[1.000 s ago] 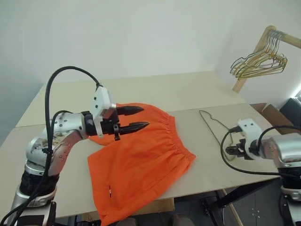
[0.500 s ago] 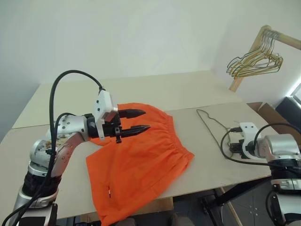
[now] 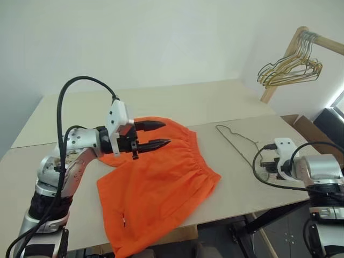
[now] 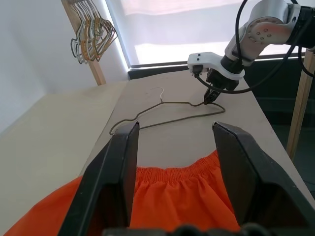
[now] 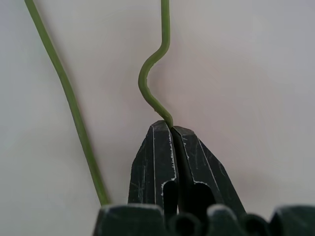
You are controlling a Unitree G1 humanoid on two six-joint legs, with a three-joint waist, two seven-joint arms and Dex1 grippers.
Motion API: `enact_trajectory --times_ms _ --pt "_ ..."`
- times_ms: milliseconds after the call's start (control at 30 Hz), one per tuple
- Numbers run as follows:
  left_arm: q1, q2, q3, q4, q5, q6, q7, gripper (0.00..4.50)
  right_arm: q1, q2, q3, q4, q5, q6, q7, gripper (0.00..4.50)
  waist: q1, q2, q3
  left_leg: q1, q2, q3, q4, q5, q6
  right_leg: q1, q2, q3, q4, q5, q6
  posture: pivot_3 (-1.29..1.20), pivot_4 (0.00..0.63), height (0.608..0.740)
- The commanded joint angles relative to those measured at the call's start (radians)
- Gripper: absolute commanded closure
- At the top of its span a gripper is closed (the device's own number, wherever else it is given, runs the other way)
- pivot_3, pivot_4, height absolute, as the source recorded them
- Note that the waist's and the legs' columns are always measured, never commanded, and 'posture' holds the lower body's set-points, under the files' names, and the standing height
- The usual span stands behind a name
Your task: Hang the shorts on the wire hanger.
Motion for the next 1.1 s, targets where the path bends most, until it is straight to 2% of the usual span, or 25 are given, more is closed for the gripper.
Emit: enact_trajectory --times_ms 33,133,267,367,467,633,733,867,1100 --pt "-0.046 -0.058 0.006 0.031 0.039 -0.073 0.059 1.94 0.022 -0.005 -0.052 -0.196 -0.050 -0.172 -0.061 4.45 -0.005 0.001 -0.001 -0.005 0.000 0.000 0.002 0.001 -0.001 -0.006 0.000 0.000 0.001 0.001 0.000 -0.10 0.000 0.740" --pt "-0.074 -0.091 0.005 0.079 0.065 -0.119 0.062 1.94 0.077 0.009 -0.072 -0.302 -0.084 -0.335 -0.100 4.45 -0.011 0.002 -0.001 -0.011 -0.001 0.000 0.003 0.005 -0.009 -0.012 0.000 0.001 0.001 0.003 0.001 -0.13 0.000 0.740" --pt "-0.139 -0.098 -0.010 0.158 0.087 -0.127 0.047 1.94 0.158 -0.006 -0.065 -0.401 -0.159 -0.598 -0.117 4.45 -0.021 0.002 -0.001 -0.013 -0.001 0.001 0.003 0.005 -0.008 -0.013 0.000 0.002 0.000 0.004 0.001 -0.15 0.000 0.740" --pt "-0.217 -0.095 -0.002 0.235 0.072 -0.056 0.058 1.94 0.222 -0.087 0.008 -0.387 -0.355 -0.945 -0.192 4.45 -0.028 0.002 -0.001 -0.013 -0.002 0.001 0.005 0.003 -0.004 -0.012 0.000 0.002 0.000 0.005 0.002 -0.17 0.000 0.740" --pt "-0.253 -0.104 0.029 0.292 0.070 -0.082 0.063 1.94 0.248 -0.127 0.027 -0.350 -0.427 -1.173 -0.212 4.45 -0.047 0.003 -0.002 -0.013 -0.001 0.002 0.009 0.003 -0.005 -0.012 0.000 0.002 0.000 0.005 0.003 -0.17 0.000 0.740" --pt "-0.333 -0.025 0.017 0.411 0.034 -0.073 -0.157 1.94 0.243 -0.169 0.021 -0.330 -0.457 -1.364 -0.145 4.45 -0.086 0.003 -0.002 -0.014 -0.001 0.003 0.011 0.003 -0.005 -0.011 0.001 0.003 0.000 0.006 0.004 -0.17 0.000 0.740" --pt "-0.373 -0.001 -0.001 0.471 0.043 -0.069 -0.236 1.36 0.226 -0.176 0.018 -0.330 -0.451 -1.450 -0.109 4.50 -0.097 0.003 -0.002 -0.014 -0.001 0.002 0.011 0.002 -0.003 -0.011 0.001 0.003 0.000 0.006 0.004 -0.17 0.000 0.740" --pt "-0.400 0.017 -0.055 0.530 0.107 -0.114 -0.326 0.07 0.206 -0.170 0.019 -0.327 -0.447 -1.512 -0.066 4.50 -0.104 0.003 -0.002 -0.013 -0.001 0.002 0.012 0.000 0.001 -0.011 0.001 0.004 0.000 0.006 0.004 -0.17 0.000 0.740" --pt "-0.402 0.016 -0.160 0.576 0.255 -0.189 -0.351 0.01 0.165 -0.165 0.007 -0.318 -0.446 -1.554 -0.013 4.50 -0.114 0.003 -0.002 -0.014 -0.001 0.001 0.012 -0.001 0.001 -0.011 0.000 0.004 0.000 0.006 0.004 -0.17 0.000 0.740"
